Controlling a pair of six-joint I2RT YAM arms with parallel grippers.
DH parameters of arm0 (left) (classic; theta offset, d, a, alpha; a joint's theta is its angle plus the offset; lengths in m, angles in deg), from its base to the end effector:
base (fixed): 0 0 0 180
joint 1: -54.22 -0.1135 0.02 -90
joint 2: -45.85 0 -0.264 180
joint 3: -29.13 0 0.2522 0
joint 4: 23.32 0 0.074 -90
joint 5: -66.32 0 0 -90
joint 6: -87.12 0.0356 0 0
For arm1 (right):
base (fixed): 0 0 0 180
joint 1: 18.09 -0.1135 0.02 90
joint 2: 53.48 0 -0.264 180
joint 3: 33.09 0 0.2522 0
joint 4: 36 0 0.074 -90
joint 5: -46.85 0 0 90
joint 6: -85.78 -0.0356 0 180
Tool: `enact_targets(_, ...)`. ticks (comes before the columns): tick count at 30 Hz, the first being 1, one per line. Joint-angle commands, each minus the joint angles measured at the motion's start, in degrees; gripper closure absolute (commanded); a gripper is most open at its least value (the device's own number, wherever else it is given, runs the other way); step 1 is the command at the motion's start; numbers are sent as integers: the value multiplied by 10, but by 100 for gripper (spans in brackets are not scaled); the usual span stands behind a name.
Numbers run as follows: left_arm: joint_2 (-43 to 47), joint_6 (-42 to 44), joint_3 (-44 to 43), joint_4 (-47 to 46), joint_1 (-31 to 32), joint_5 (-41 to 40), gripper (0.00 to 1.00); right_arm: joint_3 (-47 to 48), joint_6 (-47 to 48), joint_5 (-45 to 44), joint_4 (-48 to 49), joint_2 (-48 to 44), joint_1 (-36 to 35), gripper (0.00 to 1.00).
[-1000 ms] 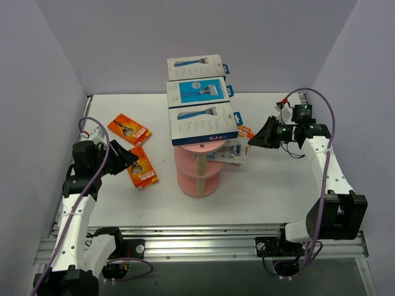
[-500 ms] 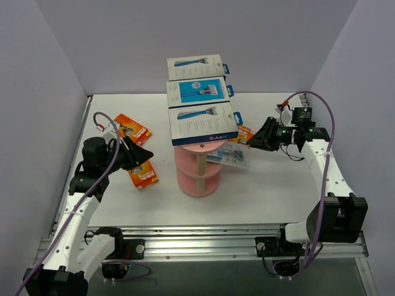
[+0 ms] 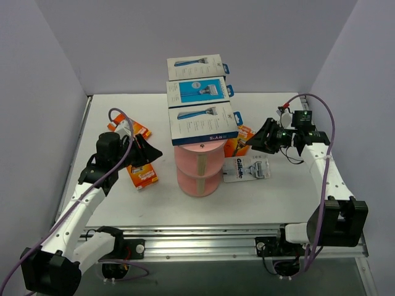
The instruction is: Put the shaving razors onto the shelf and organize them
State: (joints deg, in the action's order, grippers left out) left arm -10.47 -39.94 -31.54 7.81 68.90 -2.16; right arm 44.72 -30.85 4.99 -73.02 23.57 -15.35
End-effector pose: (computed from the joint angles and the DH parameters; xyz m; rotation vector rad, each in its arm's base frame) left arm 0.2102 -0.0686 0.3041 -0.1684 2.1304 -0.9329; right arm 0.2928 0.0125 0.3163 0.0737 2.1846 1.1552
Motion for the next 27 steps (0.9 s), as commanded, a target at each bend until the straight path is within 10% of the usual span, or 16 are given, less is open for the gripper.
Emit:
enact_targets(1,11,21,-34,3,2,-23,51,-26,1,-19,10,-38,7,62)
enact_targets(27,9,133,-65,115,-19,-68,23,-284,-61,-206,175,-90,151,43)
